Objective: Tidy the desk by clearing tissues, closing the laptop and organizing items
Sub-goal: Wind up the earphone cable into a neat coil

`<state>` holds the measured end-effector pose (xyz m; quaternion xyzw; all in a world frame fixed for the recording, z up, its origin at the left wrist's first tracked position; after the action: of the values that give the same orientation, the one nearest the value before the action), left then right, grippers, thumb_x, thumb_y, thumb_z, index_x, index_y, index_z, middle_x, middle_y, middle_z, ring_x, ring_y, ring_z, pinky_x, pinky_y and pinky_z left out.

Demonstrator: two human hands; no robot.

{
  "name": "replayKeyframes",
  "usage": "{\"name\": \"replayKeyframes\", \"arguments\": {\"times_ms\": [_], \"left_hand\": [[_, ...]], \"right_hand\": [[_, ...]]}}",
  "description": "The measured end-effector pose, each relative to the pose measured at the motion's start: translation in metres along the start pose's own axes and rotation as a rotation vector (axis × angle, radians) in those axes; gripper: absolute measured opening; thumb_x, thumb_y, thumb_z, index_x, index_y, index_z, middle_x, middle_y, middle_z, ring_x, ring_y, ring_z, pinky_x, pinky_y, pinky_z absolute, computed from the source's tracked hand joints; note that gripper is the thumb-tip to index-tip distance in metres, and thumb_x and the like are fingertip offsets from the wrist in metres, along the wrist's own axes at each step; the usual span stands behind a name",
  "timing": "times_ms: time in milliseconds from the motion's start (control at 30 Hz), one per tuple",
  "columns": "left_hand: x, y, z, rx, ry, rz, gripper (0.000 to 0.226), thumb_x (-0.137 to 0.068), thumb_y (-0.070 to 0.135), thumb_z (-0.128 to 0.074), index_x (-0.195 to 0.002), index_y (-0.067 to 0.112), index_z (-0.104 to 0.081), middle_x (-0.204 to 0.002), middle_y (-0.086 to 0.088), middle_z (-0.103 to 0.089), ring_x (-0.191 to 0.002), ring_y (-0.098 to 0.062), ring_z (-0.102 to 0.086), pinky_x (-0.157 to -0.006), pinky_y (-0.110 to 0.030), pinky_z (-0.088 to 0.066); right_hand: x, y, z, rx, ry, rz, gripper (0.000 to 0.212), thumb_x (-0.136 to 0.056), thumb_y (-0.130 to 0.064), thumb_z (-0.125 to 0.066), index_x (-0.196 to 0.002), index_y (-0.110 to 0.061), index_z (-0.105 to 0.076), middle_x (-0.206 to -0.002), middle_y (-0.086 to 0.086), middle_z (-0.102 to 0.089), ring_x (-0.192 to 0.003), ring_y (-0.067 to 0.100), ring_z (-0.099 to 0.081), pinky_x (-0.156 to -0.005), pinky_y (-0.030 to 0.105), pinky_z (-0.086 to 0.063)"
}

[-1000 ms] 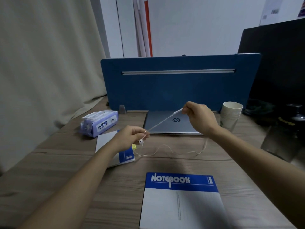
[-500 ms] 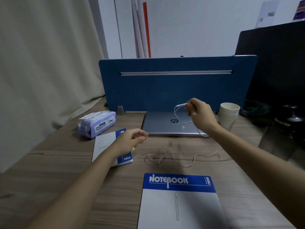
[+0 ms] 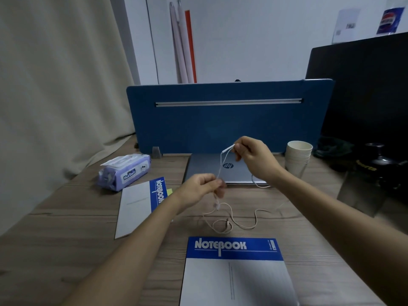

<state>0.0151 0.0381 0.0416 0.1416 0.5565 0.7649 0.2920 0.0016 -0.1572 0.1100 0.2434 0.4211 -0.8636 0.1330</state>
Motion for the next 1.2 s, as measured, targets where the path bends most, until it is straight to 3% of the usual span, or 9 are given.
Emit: {"name": "replayKeyframes", "arguments": {"times_ms": [200, 367, 500, 567, 667, 833, 967, 1100, 1200], "left_hand": [[0.01, 0.003, -0.004, 0.362, -0.092, 0.121, 0.033, -0.092, 0.04, -0.056, -0.07, 0.015, -0.061, -0.047, 0.008, -0.036, -0.044, -0.009, -0.038, -0.062, -0.03, -0.051], [0.016, 0.015, -0.001, 0.766, -0.274, 0.067, 0.026, -0.096, 0.032, -0.054, -0.089, 0.012, -0.07, -0.049, 0.01, -0.044, -0.044, -0.004, -0.043, -0.059, -0.024, -0.05], [0.009, 0.037, 0.002, 0.994, -0.212, -0.123, 0.034, -0.094, 0.018, -0.057, -0.128, 0.015, -0.063, -0.098, -0.002, -0.072, -0.091, -0.015, -0.07, -0.084, -0.032, -0.057], [-0.001, 0.043, 0.009, 1.002, -0.043, -0.209, 0.037, -0.099, 0.012, -0.047, -0.135, 0.015, -0.055, -0.129, -0.004, -0.065, -0.121, -0.021, -0.06, -0.098, -0.035, -0.051], [-0.016, 0.038, 0.019, 0.923, 0.222, -0.211, 0.037, -0.102, 0.009, -0.042, -0.138, 0.012, -0.051, -0.139, -0.003, -0.059, -0.134, -0.022, -0.049, -0.109, -0.033, -0.04], [-0.02, 0.007, 0.01, 0.418, 0.434, -0.075, 0.035, -0.102, 0.005, -0.04, -0.136, 0.011, -0.047, -0.139, -0.004, -0.057, -0.135, -0.019, -0.047, -0.112, -0.031, -0.035], [-0.014, -0.008, 0.003, -0.106, 0.278, -0.036, 0.034, -0.104, 0.008, -0.034, -0.135, 0.015, -0.048, -0.126, 0.005, -0.064, -0.118, -0.002, -0.058, -0.103, -0.028, -0.043], [-0.001, -0.015, -0.003, -0.194, 0.069, 0.081, 0.03, -0.106, 0.019, -0.033, -0.128, 0.018, -0.053, -0.075, 0.023, -0.069, -0.071, 0.01, -0.061, -0.082, -0.029, -0.044], [0.005, -0.015, -0.005, -0.229, -0.007, 0.112, 0.033, -0.106, 0.029, -0.032, -0.119, 0.02, -0.06, -0.066, 0.008, -0.069, -0.075, 0.001, -0.065, -0.08, -0.031, -0.044]], "right_hand": [[-0.003, 0.015, 0.008, 0.008, 0.115, -0.061, 0.023, -0.101, -0.017, -0.046, -0.084, -0.014, -0.061, -0.069, -0.004, -0.06, -0.062, 0.009, -0.05, -0.052, 0.015, -0.035], [-0.002, 0.026, 0.004, 0.043, 0.14, -0.094, 0.021, -0.099, -0.016, -0.049, -0.082, -0.014, -0.061, -0.067, -0.005, -0.061, -0.06, 0.005, -0.05, -0.051, 0.012, -0.035], [0.013, 0.03, -0.018, 0.104, -0.051, -0.123, 0.022, -0.098, -0.014, -0.05, -0.085, -0.014, -0.067, -0.068, -0.005, -0.063, -0.054, -0.001, -0.049, -0.052, 0.015, -0.035], [0.027, 0.028, -0.034, 0.177, -0.258, -0.098, 0.022, -0.099, -0.015, -0.048, -0.089, -0.014, -0.068, -0.069, -0.007, -0.062, -0.057, -0.002, -0.051, -0.059, 0.019, -0.038], [0.051, 0.023, -0.058, 0.238, -0.526, -0.044, 0.023, -0.101, -0.02, -0.045, -0.102, -0.015, -0.067, -0.072, -0.009, -0.06, -0.059, 0.0, -0.053, -0.057, 0.014, -0.044], [0.061, 0.007, -0.07, 0.344, -0.614, 0.11, 0.023, -0.101, -0.024, -0.046, -0.105, -0.015, -0.067, -0.071, -0.014, -0.058, -0.058, 0.0, -0.05, -0.058, 0.019, -0.037], [0.058, 0.001, -0.06, 0.423, -0.617, 0.193, 0.019, -0.099, -0.028, -0.049, -0.097, -0.018, -0.066, -0.086, -0.001, -0.069, -0.07, 0.014, -0.06, -0.069, 0.035, -0.05], [0.049, 0.002, -0.043, 0.426, -0.463, 0.233, 0.014, -0.096, -0.031, -0.053, -0.091, -0.025, -0.065, -0.078, -0.005, -0.068, -0.064, 0.015, -0.058, -0.062, 0.037, -0.05], [0.041, 0.006, -0.03, 0.4, -0.348, 0.232, 0.015, -0.094, -0.035, -0.057, -0.087, -0.026, -0.066, -0.075, -0.011, -0.064, -0.066, 0.01, -0.056, -0.061, 0.032, -0.047]]}}
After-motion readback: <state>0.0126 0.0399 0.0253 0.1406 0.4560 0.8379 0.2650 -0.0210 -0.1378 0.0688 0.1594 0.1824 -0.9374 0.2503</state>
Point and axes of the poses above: each hand's wrist, its own x-axis away from the middle knuckle, its own z-axis out of the back of the hand, y = z × x, the point moved 2 cm from there along -x, towards the middle knuckle
